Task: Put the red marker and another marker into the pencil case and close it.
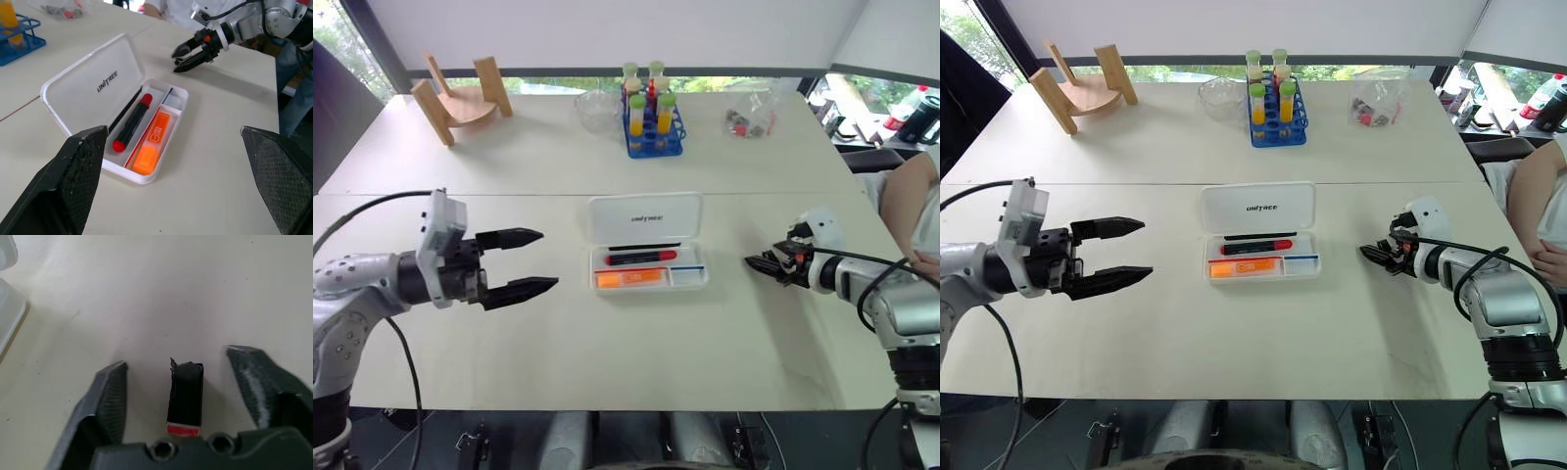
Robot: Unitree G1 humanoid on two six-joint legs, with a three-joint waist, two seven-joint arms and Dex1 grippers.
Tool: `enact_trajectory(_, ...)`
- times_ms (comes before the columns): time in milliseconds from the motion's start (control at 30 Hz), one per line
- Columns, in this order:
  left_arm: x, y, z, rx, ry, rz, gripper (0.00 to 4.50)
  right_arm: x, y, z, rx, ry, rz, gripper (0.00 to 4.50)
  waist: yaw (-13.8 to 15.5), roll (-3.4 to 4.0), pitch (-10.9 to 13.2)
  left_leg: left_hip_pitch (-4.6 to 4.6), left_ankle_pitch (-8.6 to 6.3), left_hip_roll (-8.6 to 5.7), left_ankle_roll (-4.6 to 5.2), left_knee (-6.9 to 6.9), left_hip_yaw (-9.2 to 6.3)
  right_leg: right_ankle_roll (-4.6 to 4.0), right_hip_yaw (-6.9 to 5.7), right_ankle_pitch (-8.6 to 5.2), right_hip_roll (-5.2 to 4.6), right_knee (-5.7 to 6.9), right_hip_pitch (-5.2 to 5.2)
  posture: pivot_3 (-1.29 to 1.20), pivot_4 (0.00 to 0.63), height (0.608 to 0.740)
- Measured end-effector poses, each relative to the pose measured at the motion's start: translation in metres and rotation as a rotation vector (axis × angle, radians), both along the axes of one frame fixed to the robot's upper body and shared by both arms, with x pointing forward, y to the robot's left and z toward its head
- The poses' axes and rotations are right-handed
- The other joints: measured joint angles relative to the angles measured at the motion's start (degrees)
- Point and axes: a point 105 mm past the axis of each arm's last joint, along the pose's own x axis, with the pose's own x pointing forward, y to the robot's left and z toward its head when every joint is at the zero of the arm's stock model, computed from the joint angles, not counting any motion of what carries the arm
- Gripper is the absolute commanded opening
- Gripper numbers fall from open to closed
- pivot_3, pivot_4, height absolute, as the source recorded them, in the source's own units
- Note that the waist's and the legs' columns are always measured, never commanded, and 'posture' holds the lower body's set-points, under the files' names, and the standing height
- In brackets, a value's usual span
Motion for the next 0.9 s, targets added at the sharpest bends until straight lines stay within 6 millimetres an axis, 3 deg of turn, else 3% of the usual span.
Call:
enact_trajectory(133, 0.001, 0.000, 0.001, 0.003, -0.011, 0.008, 4.50, -0.007, -0.003, 0.000, 0.014, 0.011, -0.014, 0.11, -0.05, -0.06, -0.04, 0.01, 0.00, 0.01, 0.00, -0.01, -0.02, 0.00, -0.01, 0.00, 0.03, -0.01, 0.00, 0.00, 0.150, 0.740)
enact_trajectory(167, 0.001, 0.000, 0.002, 0.005, -0.017, 0.008, 4.50, -0.009, -0.002, 0.000, 0.018, 0.018, -0.015, 0.01, -0.06, -0.06, -0.04, 0.01, 0.00, 0.01, 0.00, -0.03, -0.03, 0.00, 0.00, 0.00, 0.04, -0.01, -0.01, 0.00, 0.150, 0.740)
enact_trajectory(333, 0.001, 0.001, 0.003, 0.015, -0.027, 0.011, 4.50, -0.014, 0.010, 0.004, 0.065, 0.035, 0.038, 0.01, -0.24, -0.03, -0.01, -0.04, 0.00, 0.02, 0.00, -0.05, -0.01, -0.01, 0.00, -0.01, 0.05, -0.02, -0.09, 0.00, 0.150, 0.740)
enact_trajectory(433, 0.001, -0.001, 0.003, 0.025, -0.025, -0.003, 4.50, -0.020, 0.045, 0.020, 0.111, 0.011, 0.242, 0.01, -0.67, 0.21, 0.14, -0.04, 0.00, 0.04, 0.01, -0.05, 0.04, -0.01, 0.03, 0.00, 0.08, 0.02, -0.16, 0.00, 0.150, 0.740)
enact_trajectory(600, -0.002, -0.005, 0.002, 0.045, -0.004, -0.050, 4.50, -0.032, 0.116, 0.063, 0.073, -0.108, 0.704, 0.01, -1.36, 0.24, 0.19, -0.03, -0.01, 0.09, 0.01, -0.08, 0.00, -0.01, 0.02, 0.00, 0.14, 0.00, -0.16, 0.00, 0.150, 0.740)
enact_trajectory(700, -0.003, -0.006, 0.002, 0.046, 0.001, -0.060, 4.50, -0.034, 0.133, 0.056, 0.024, -0.079, 0.842, 0.01, -1.29, 0.22, 0.20, -0.07, -0.01, 0.07, 0.00, -0.08, -0.02, -0.01, 0.01, 0.00, 0.08, -0.03, -0.17, 0.00, 0.150, 0.740)
enact_trajectory(900, -0.003, -0.007, 0.002, 0.050, -0.007, -0.049, 4.50, -0.019, 0.140, 0.029, -0.073, -0.018, 0.946, 0.01, -1.57, 0.22, 0.22, -0.10, 0.00, 0.06, 0.00, -0.08, 0.00, -0.01, 0.01, 0.00, 0.06, 0.00, -0.26, 0.00, 0.150, 0.740)
